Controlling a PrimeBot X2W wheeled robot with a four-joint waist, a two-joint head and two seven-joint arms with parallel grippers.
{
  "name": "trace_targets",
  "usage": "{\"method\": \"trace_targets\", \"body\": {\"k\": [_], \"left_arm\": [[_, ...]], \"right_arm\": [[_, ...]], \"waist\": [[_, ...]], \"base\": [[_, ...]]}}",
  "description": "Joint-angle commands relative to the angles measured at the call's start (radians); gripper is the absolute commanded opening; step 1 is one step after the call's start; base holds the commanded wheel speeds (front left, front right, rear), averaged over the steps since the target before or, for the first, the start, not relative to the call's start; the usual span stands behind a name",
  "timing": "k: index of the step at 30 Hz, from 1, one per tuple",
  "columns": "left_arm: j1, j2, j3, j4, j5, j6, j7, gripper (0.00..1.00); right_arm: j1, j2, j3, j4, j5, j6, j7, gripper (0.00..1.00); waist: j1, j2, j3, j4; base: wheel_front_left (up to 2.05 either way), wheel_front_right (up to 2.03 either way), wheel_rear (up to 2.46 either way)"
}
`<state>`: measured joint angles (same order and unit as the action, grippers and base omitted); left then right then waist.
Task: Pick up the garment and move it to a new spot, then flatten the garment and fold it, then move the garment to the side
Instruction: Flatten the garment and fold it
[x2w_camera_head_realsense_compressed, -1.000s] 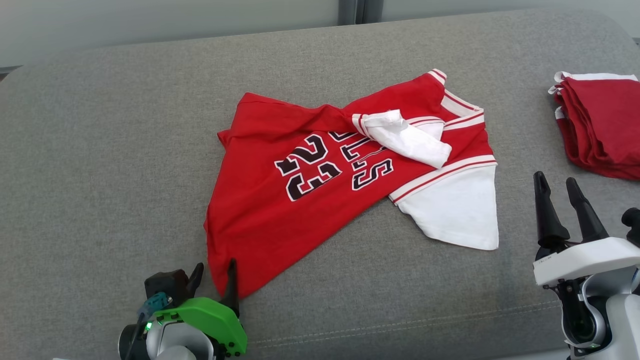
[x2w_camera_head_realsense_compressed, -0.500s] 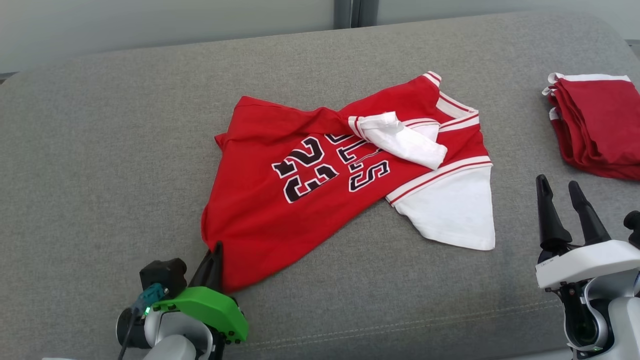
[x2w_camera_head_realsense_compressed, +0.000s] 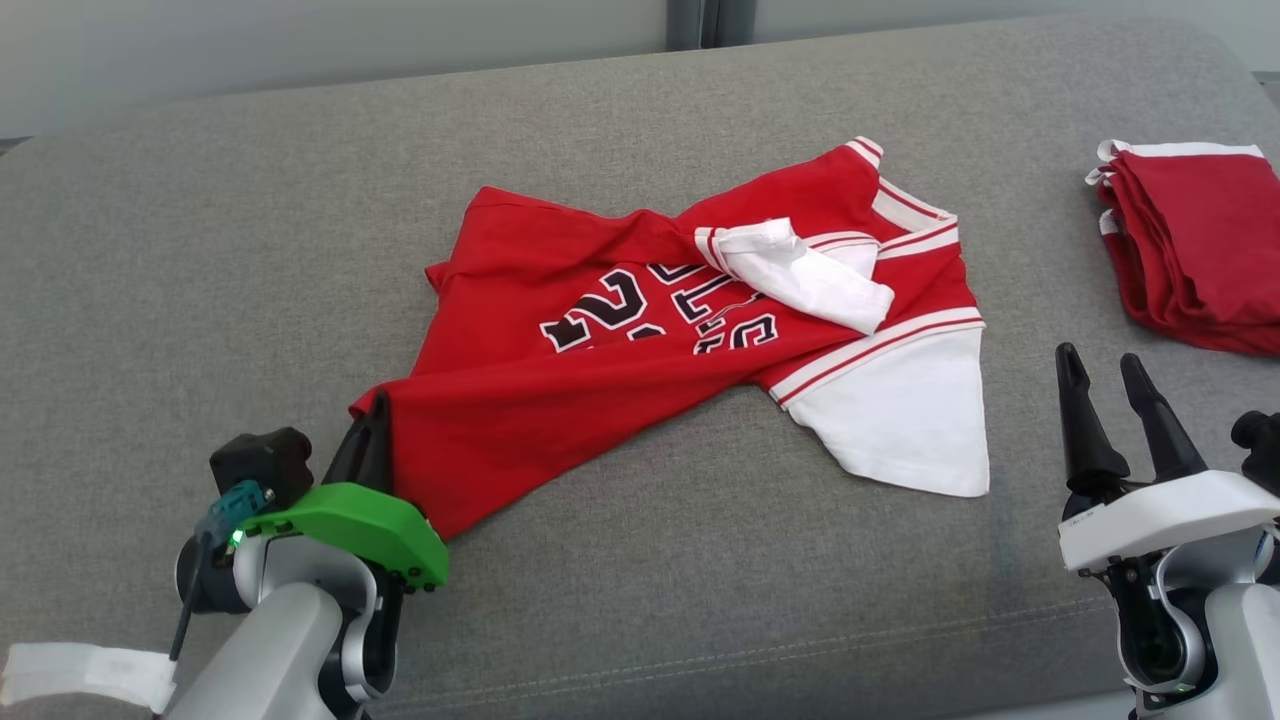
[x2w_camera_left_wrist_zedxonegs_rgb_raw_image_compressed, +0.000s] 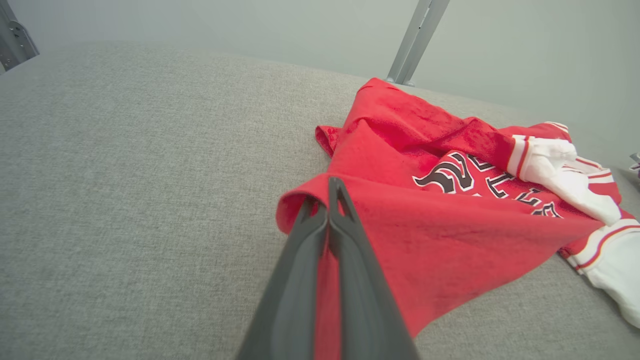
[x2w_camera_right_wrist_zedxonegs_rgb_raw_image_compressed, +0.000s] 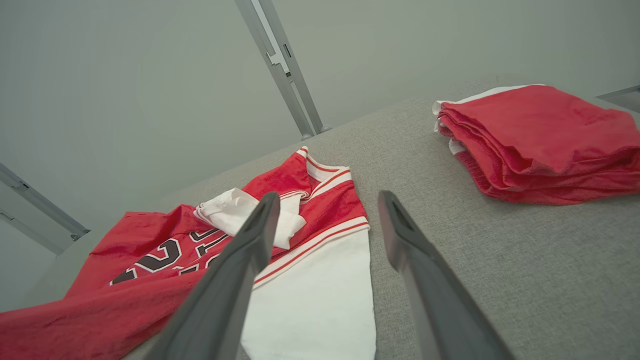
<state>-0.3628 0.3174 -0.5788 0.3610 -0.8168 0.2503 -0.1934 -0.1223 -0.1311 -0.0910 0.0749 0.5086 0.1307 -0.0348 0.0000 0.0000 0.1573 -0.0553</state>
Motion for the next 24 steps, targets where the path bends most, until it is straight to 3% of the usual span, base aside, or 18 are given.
{"method": "trace_targets", "body": {"k": [1, 9, 24], "left_arm": [[-0.030, -0.002, 0.005, 0.030, -0.006, -0.006, 0.006, 0.00], [-0.093, -0.013, 0.022, 0.166, -0.016, -0.041, -0.017, 0.00], [-0.208, -0.077, 0.007, 0.433, 0.020, -0.151, -0.066, 0.00]], "right_arm": [[-0.009, -0.005, 0.001, -0.002, 0.005, 0.000, 0.002, 1.00], [-0.020, -0.007, -0.007, -0.003, 0.003, 0.000, -0.005, 1.00], [-0.046, 0.001, 0.010, 0.023, 0.003, 0.000, -0.018, 1.00]], "waist": [[0.0000, 0.0000, 0.009, -0.011], [0.0000, 0.0000, 0.029, -0.030], [0.0000, 0.0000, 0.039, -0.032]], "base": [[0.00, 0.00, 0.00], [0.00, 0.00, 0.00], [0.00, 0.00, 0.00]]}}
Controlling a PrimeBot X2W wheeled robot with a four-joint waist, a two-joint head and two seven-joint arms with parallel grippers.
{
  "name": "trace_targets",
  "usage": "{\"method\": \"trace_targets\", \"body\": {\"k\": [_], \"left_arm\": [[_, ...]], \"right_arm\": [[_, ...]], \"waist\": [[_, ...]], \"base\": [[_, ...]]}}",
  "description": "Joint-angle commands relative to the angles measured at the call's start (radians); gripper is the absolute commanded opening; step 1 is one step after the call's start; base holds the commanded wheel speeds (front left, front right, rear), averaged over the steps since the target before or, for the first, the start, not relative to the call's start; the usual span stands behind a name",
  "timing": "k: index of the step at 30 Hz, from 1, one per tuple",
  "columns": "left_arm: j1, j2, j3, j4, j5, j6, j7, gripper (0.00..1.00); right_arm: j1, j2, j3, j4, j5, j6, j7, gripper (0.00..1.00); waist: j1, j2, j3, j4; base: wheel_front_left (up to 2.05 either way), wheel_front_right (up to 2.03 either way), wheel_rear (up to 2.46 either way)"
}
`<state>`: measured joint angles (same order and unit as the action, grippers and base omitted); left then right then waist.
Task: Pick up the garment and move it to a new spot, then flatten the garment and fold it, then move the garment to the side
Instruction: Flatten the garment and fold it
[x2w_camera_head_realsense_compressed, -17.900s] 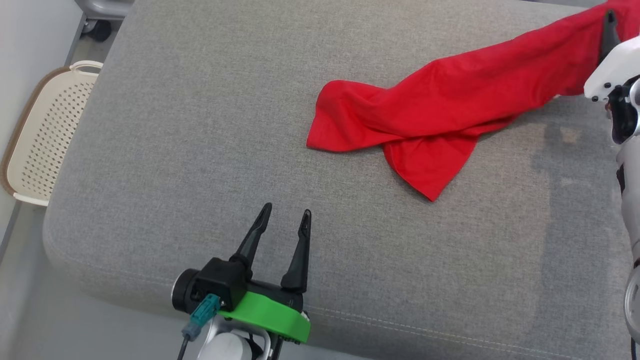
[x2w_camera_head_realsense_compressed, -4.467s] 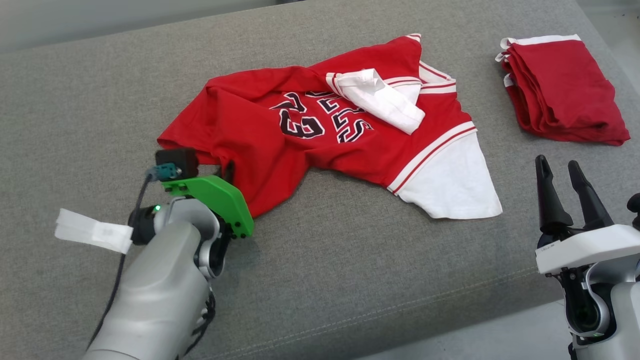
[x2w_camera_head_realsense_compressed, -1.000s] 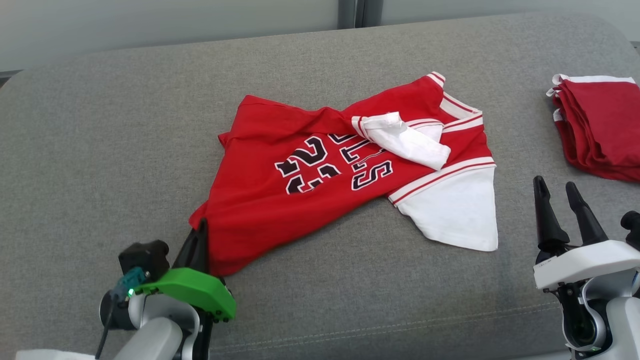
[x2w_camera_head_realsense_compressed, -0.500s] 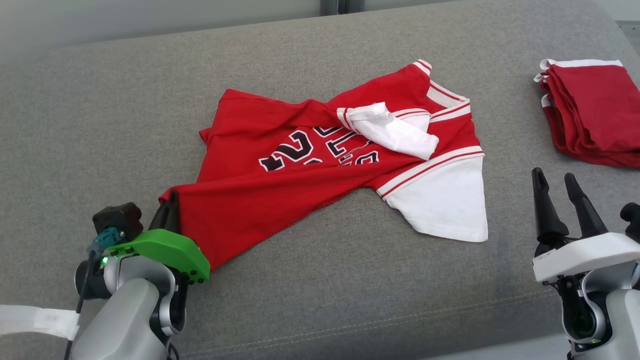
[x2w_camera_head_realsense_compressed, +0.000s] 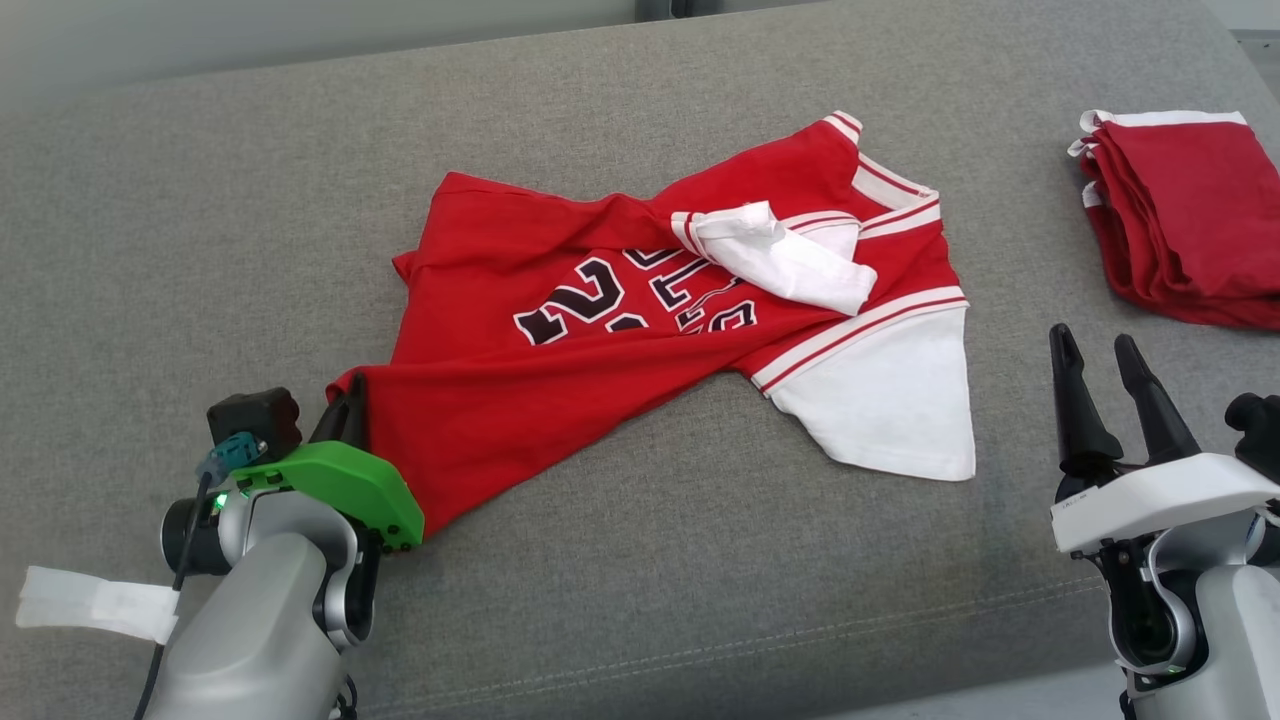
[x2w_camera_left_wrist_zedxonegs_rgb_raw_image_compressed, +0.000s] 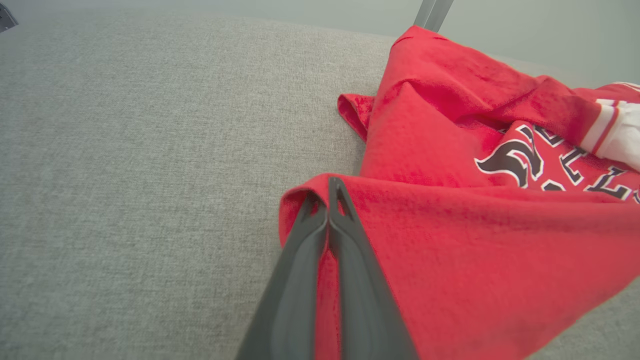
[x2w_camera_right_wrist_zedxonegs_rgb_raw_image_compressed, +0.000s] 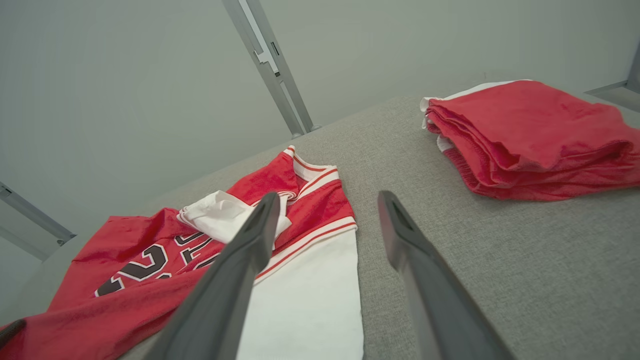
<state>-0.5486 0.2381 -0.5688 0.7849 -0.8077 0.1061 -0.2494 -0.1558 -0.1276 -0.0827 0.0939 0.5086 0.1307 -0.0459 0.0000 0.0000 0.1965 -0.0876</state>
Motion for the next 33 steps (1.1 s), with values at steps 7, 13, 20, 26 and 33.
{"method": "trace_targets", "body": {"k": [7, 13, 20, 26, 33], "left_arm": [[-0.089, -0.010, -0.018, 0.099, 0.057, -0.047, -0.016, 0.00], [-0.146, -0.019, -0.024, 0.162, 0.094, -0.063, -0.017, 0.00], [-0.168, -0.036, -0.028, 0.239, 0.094, -0.099, -0.017, 0.35], [-0.180, -0.038, -0.027, 0.271, 0.100, -0.113, -0.017, 1.00], [-0.193, -0.024, -0.033, 0.310, 0.101, -0.143, -0.017, 1.00]], "right_arm": [[-0.032, 0.001, 0.022, 0.017, 0.001, 0.000, -0.012, 1.00], [-0.047, 0.003, 0.041, 0.029, 0.004, 0.000, -0.017, 1.00], [-0.044, -0.003, 0.042, 0.040, 0.011, 0.000, -0.030, 1.00], [-0.038, -0.002, 0.034, 0.046, 0.011, 0.000, -0.035, 1.00], [-0.034, -0.001, 0.029, 0.050, 0.006, 0.000, -0.034, 1.00]], "waist": [[0.0000, 0.0000, -0.001, -0.005], [0.0000, 0.0000, 0.001, -0.019], [0.0000, 0.0000, 0.003, -0.027], [0.0000, 0.0000, 0.001, -0.020], [0.0000, 0.0000, -0.015, -0.003]], "base": [[0.00, 0.00, 0.00], [0.00, 0.00, 0.00], [0.00, 0.00, 0.00], [0.00, 0.00, 0.00], [0.00, 0.00, 0.00]]}}
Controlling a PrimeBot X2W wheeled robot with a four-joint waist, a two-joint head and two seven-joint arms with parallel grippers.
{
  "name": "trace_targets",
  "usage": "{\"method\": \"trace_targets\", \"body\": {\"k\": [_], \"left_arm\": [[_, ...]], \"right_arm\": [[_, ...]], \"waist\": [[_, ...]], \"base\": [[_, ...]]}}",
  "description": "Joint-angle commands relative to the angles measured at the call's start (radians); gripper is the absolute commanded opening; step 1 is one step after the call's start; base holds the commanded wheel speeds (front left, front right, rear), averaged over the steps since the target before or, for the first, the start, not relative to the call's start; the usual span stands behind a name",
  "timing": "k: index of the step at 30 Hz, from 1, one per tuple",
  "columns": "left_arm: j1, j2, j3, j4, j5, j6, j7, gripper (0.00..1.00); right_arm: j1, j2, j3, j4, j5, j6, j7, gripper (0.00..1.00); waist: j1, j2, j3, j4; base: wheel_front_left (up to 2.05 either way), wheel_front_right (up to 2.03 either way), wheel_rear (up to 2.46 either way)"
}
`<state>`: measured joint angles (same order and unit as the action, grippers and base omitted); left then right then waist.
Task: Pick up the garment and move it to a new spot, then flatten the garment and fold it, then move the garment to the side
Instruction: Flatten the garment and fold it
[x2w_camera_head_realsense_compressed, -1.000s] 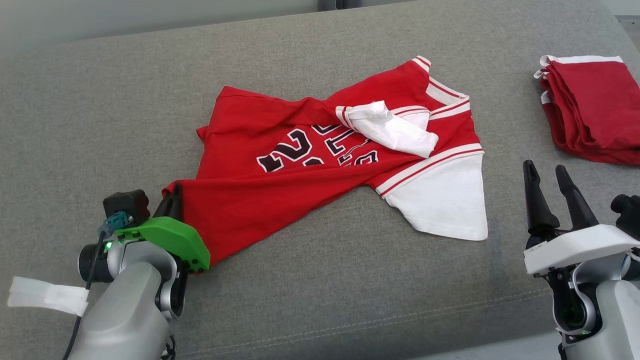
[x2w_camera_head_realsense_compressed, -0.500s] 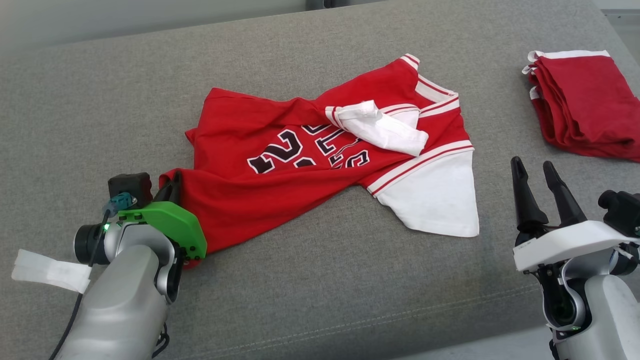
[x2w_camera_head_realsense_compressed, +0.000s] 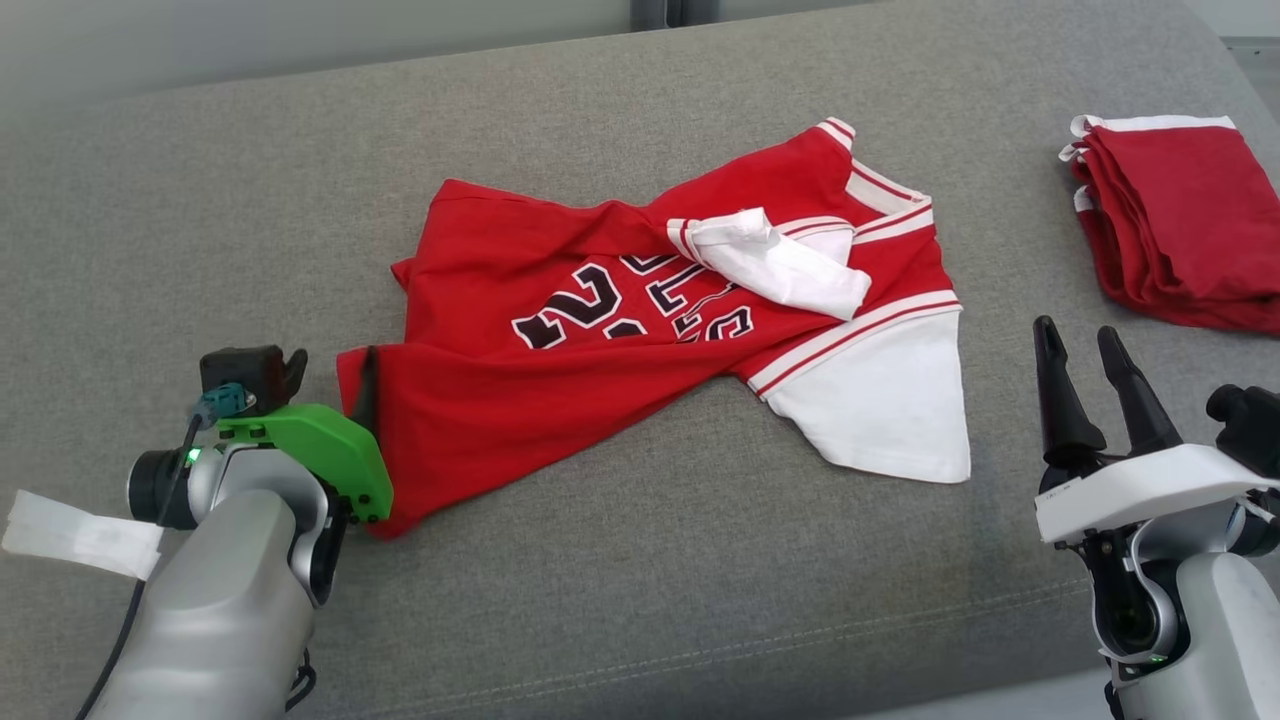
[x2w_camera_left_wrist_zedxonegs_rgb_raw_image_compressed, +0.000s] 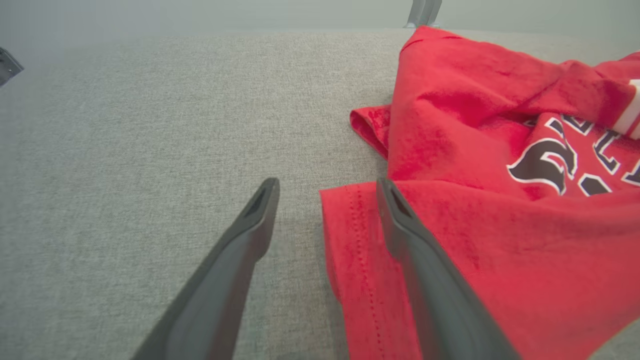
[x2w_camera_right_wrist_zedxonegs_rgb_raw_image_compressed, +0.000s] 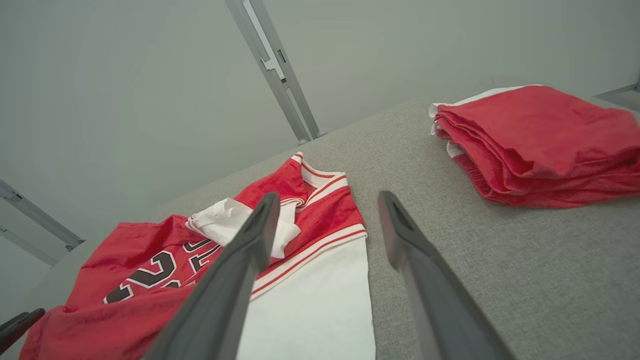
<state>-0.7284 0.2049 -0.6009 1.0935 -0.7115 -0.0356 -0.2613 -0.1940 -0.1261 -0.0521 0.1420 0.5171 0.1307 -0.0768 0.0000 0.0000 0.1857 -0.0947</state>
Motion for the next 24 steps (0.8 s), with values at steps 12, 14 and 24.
{"method": "trace_targets", "body": {"k": [12, 14, 24], "left_arm": [[0.132, 0.082, 0.116, -0.336, 0.090, 0.040, -0.004, 1.00], [0.200, 0.088, 0.154, -0.437, 0.117, 0.058, -0.004, 1.00], [0.596, 0.062, 0.301, -0.851, 0.212, 0.119, -0.004, 1.00]], "right_arm": [[0.029, -0.019, -0.013, -0.037, -0.091, 0.000, -0.033, 1.00], [0.035, -0.017, -0.007, -0.046, -0.122, 0.000, -0.034, 1.00], [0.085, 0.012, 0.050, -0.074, -0.225, 0.000, -0.027, 1.00]], "waist": [[0.0000, 0.0000, -0.063, 0.046], [0.0000, 0.0000, -0.078, 0.052], [0.0000, 0.0000, -0.174, 0.063]], "base": [[0.00, 0.00, 0.00], [0.00, 0.00, 0.00], [0.00, 0.00, 0.00]]}}
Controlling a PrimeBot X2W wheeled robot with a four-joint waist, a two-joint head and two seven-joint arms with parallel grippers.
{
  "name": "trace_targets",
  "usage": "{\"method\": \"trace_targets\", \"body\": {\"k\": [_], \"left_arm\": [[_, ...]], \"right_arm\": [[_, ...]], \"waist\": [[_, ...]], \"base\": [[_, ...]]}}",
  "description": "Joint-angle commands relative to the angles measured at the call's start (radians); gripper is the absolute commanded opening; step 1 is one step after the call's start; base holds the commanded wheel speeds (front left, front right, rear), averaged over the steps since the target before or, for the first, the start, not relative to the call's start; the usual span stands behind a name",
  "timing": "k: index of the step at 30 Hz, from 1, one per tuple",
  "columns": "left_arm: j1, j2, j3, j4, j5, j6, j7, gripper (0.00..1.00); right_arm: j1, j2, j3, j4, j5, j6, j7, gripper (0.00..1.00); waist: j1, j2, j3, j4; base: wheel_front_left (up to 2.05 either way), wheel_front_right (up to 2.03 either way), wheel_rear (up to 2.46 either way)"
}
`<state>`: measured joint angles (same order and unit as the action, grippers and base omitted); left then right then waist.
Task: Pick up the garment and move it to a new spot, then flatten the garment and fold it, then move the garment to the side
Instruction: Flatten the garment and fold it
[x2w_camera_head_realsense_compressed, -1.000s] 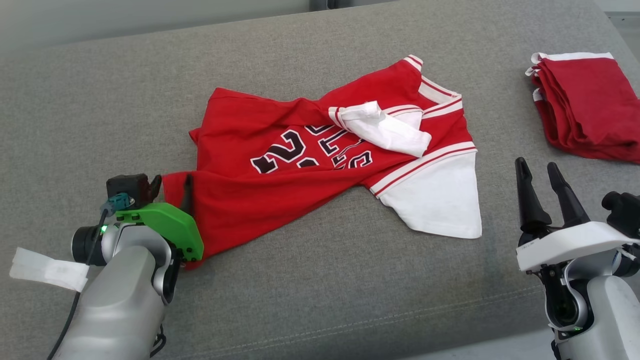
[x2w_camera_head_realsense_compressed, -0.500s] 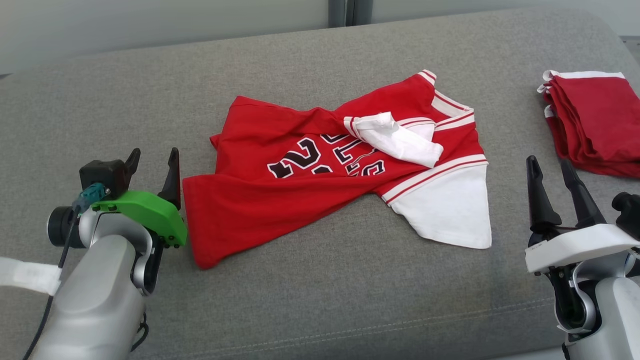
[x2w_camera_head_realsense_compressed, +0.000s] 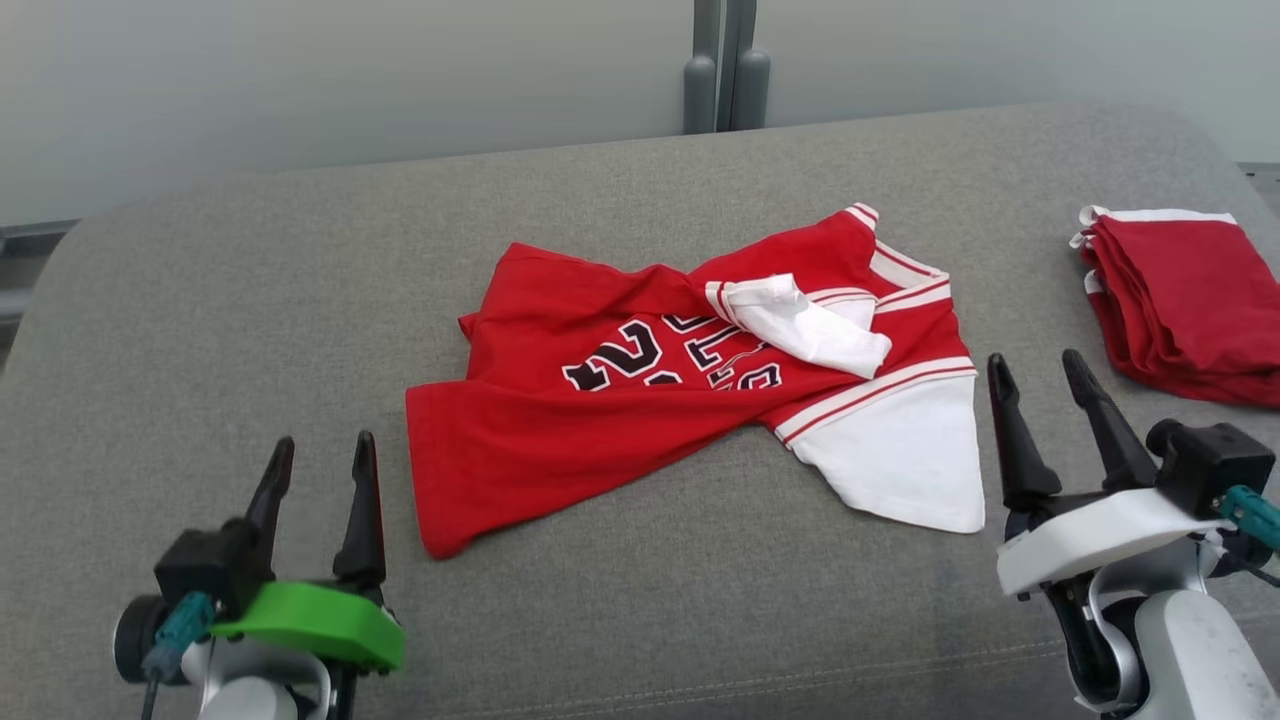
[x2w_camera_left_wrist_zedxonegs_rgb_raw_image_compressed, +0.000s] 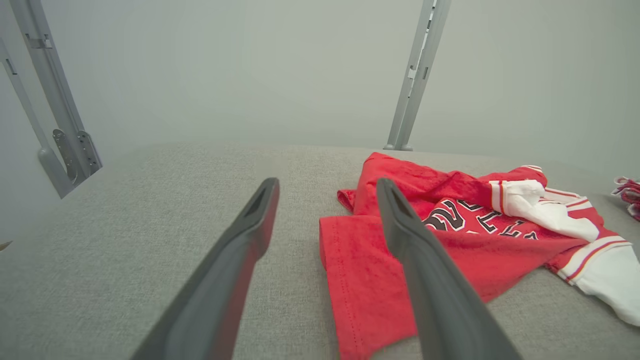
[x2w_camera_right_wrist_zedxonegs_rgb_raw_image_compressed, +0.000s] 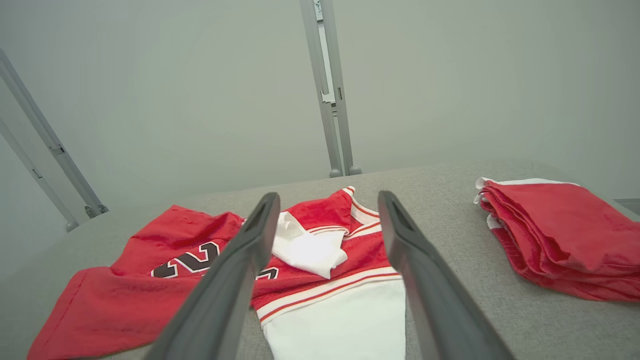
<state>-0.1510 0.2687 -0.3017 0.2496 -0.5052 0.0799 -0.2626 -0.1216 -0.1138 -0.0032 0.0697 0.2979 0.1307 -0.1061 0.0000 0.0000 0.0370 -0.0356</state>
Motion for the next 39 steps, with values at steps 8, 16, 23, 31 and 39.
{"method": "trace_targets", "body": {"k": [8, 16, 23, 31, 39], "left_arm": [[0.187, -0.034, 0.053, -0.122, 0.024, 0.033, -0.003, 1.00], [0.268, -0.069, 0.093, -0.166, 0.026, 0.047, -0.003, 1.00], [0.281, -0.084, 0.099, -0.153, 0.041, 0.031, -0.003, 1.00], [0.265, -0.095, 0.109, -0.156, 0.060, 0.022, -0.003, 1.00], [0.263, -0.105, 0.115, -0.152, 0.073, 0.016, -0.003, 1.00]], "right_arm": [[0.049, 0.026, 0.054, 0.003, -0.035, 0.000, -0.006, 1.00], [0.066, 0.049, 0.079, 0.020, -0.052, 0.000, -0.022, 1.00], [0.072, 0.056, 0.094, 0.034, -0.054, 0.000, -0.027, 1.00], [0.060, 0.058, 0.098, 0.048, -0.052, 0.000, -0.026, 1.00], [0.055, 0.060, 0.094, 0.052, -0.054, 0.000, -0.020, 1.00]], "waist": [[0.0000, 0.0000, -0.065, 0.009], [0.0000, 0.0000, -0.078, 0.011], [0.0000, 0.0000, -0.075, 0.013], [0.0000, 0.0000, -0.074, 0.009], [0.0000, 0.0000, -0.075, 0.008]], "base": [[0.00, 0.00, 0.00], [0.00, 0.00, 0.00], [0.00, 0.00, 0.00], [0.00, 0.00, 0.00], [0.00, 0.00, 0.00]]}}
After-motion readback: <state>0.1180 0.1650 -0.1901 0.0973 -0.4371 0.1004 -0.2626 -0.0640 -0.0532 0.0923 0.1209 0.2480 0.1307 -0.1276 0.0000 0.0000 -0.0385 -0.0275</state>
